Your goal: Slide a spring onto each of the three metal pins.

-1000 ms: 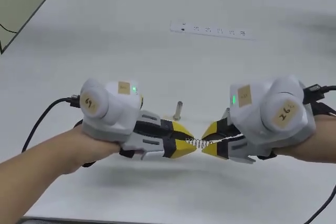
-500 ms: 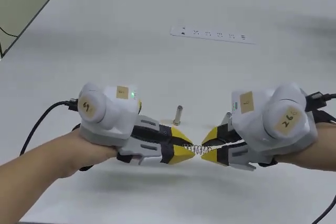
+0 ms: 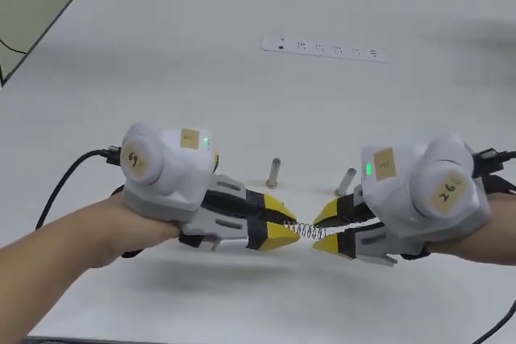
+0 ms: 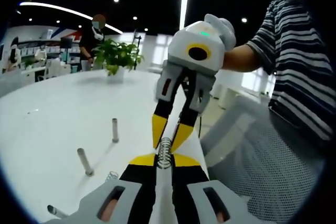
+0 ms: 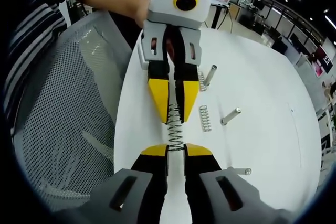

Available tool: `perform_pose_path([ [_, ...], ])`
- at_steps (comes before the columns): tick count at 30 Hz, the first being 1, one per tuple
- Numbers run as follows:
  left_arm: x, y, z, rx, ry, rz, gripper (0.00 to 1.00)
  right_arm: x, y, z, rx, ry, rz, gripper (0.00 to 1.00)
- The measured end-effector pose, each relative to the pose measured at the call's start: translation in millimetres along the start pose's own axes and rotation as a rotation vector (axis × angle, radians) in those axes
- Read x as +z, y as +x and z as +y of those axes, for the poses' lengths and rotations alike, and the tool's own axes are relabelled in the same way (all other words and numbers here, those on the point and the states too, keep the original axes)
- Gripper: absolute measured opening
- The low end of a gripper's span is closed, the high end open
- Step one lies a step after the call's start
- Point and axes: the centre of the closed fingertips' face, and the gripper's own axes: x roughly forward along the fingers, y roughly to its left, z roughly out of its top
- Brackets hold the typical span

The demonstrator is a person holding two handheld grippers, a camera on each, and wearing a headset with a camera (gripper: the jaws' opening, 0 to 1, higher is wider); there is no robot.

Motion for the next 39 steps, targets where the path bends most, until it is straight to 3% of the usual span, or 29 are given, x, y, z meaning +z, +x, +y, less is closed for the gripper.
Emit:
perform_pose_path([
  [2,-0.3,-0.6,0.0,-0.001,-0.003,0.000,0.02,1.6,-1.1,1.4,0.014,0.052,-0.016,0.07],
  [13,-2.1,-3.1,-0.1,0.005,0.003,0.006,0.02,15.3,-11.6,-3.2,-0.024,-0.059,-0.072,0.07],
  [21,-7.7,-2.1,-0.2,0.010,0.019,0.022,0.02,28.5,-16.8,-1.3,-0.014,-0.108,-0.112,0.07],
  [29,-6.7,-2.2,4.6,0.027,0.021,0.016,0.02,50.5,-22.2,-1.3,-0.001,-0.041,-0.214,0.07],
  [34,-4.6,-2.3,8.5,0.042,0.024,0.015,0.02,51.1,-20.6,-2.5,-0.009,-0.032,-0.221,0.07],
  [39,-1.8,-0.7,7.3,0.040,0.034,0.013,0.02,61.2,-21.8,-1.5,-0.008,-0.006,-0.281,0.07],
])
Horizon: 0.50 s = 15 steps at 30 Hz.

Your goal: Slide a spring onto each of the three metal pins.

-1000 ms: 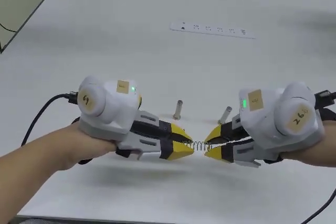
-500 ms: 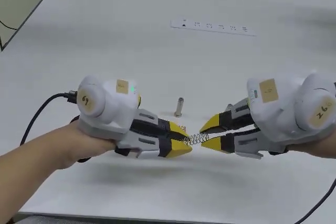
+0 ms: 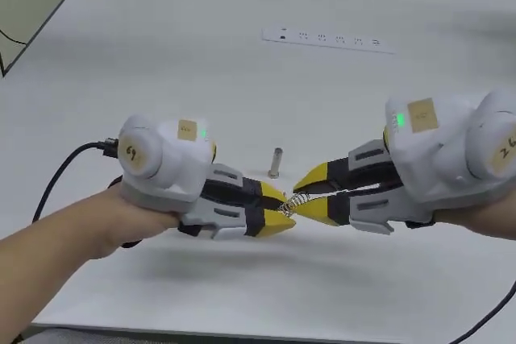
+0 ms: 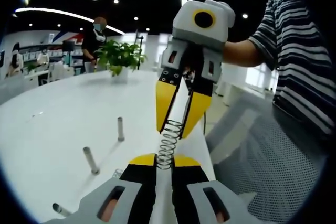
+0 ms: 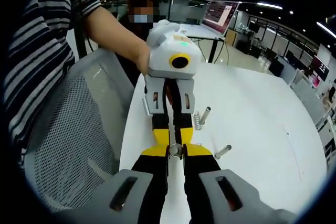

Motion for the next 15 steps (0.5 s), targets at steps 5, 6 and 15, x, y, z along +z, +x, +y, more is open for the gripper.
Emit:
perform_pose_path([
  [5,1.0,0.8,-1.0,-0.003,-0.001,0.000,0.02,3.2,1.5,1.4,-0.005,-0.006,-0.016,0.07],
  [6,1.3,1.0,-1.0,-0.006,-0.002,0.000,0.02,3.9,1.8,1.7,-0.004,-0.005,-0.020,0.07],
  [15,1.2,0.0,0.1,-0.002,0.006,0.004,0.02,12.0,7.1,0.4,-0.028,-0.019,-0.069,0.07],
])
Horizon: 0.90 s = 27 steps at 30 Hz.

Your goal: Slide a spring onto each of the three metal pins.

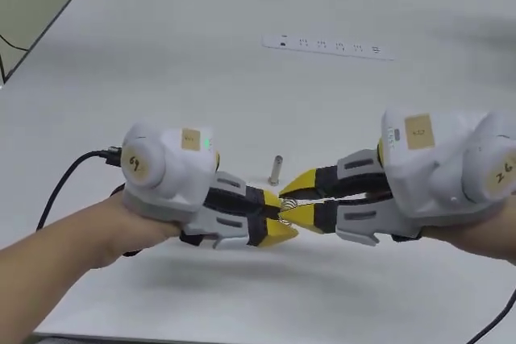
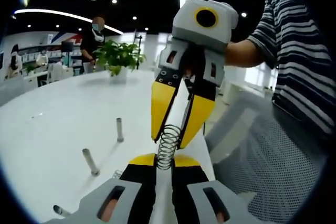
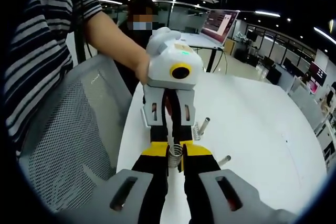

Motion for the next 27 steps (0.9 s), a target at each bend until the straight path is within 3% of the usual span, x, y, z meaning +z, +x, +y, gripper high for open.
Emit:
perform_pose_path([
  [8,0.5,-6.4,0.6,0.010,-0.004,-0.004,0.02,7.8,2.3,-2.1,-0.009,0.065,-0.117,0.07],
  [17,-4.9,-12.0,-2.5,0.007,0.004,0.019,0.03,7.9,2.8,-0.6,-0.005,0.023,-0.117,0.07],
  [27,3.2,-13.6,-6.5,-0.026,0.025,0.001,0.03,13.9,-1.2,-0.9,-0.005,-0.005,-0.121,0.07],
])
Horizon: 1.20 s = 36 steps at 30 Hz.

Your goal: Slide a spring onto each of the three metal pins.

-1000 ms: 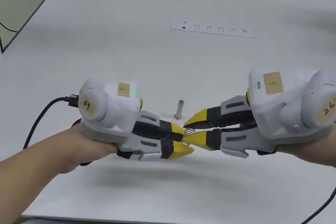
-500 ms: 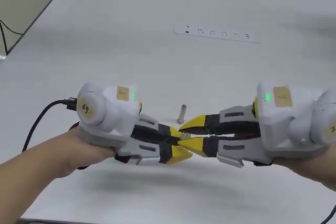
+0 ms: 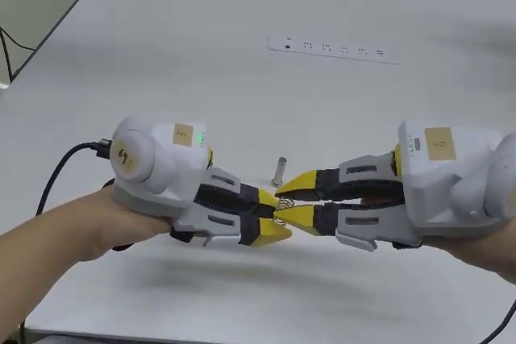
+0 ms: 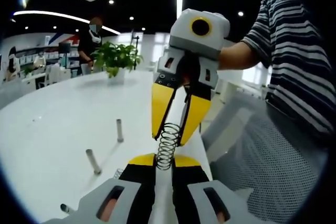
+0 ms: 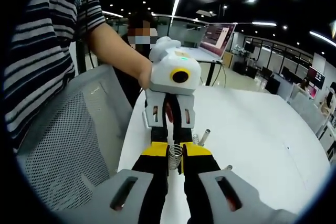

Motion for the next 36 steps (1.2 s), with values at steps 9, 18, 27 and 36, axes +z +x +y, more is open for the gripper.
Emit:
perform_pose_path([
  [9,9.4,-8.1,-7.7,-0.051,0.005,-0.033,0.03,11.8,-3.0,1.7,0.009,0.010,-0.041,0.07],
  [18,8.8,-10.6,-4.4,-0.043,0.012,-0.032,0.03,12.1,-1.4,-0.4,0.009,0.003,-0.029,0.07],
  [27,7.9,-12.5,-1.1,-0.032,0.014,-0.030,0.10,9.7,-2.1,-1.1,0.018,-0.030,0.007,0.07],
  [36,-0.6,-30.5,2.9,0.009,-0.024,-0.035,0.17,6.7,-7.6,-10.0,-0.014,-0.015,0.014,0.07],
])
